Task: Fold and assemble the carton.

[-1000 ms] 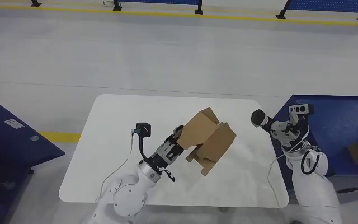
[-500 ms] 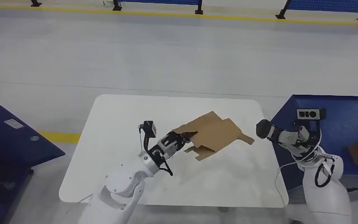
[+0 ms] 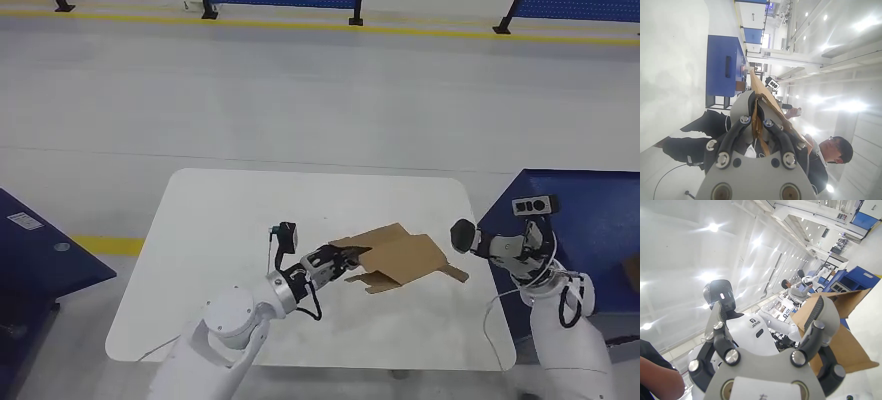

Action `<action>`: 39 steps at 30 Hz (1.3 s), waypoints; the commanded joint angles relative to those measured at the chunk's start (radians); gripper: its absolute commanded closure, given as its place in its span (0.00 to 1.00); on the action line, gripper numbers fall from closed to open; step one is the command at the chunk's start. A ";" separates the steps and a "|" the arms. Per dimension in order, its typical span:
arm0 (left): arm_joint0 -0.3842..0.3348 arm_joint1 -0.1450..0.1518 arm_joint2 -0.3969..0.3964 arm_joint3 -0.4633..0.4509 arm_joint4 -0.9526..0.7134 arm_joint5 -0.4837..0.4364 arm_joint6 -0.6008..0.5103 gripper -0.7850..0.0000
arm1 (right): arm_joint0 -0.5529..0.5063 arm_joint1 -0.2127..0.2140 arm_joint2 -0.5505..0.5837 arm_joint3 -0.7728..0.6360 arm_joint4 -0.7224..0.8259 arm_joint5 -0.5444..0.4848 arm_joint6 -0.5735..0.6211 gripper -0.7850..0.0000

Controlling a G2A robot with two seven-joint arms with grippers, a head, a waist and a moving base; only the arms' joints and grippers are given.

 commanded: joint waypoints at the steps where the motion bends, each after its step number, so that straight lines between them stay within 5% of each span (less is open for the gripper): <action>1: -0.002 0.001 0.006 -0.001 0.009 0.002 -0.017 1.00 | 0.014 0.002 0.007 0.017 -0.012 0.000 -0.003 0.00; 25: -0.005 0.006 0.012 -0.009 0.025 0.000 -0.056 1.00 | 0.021 -0.005 -0.095 0.050 -0.119 0.023 0.037 0.00; 39: 0.002 0.009 0.008 -0.012 0.013 0.014 -0.064 1.00 | -0.050 0.045 -0.173 -0.096 -0.025 0.129 0.037 0.00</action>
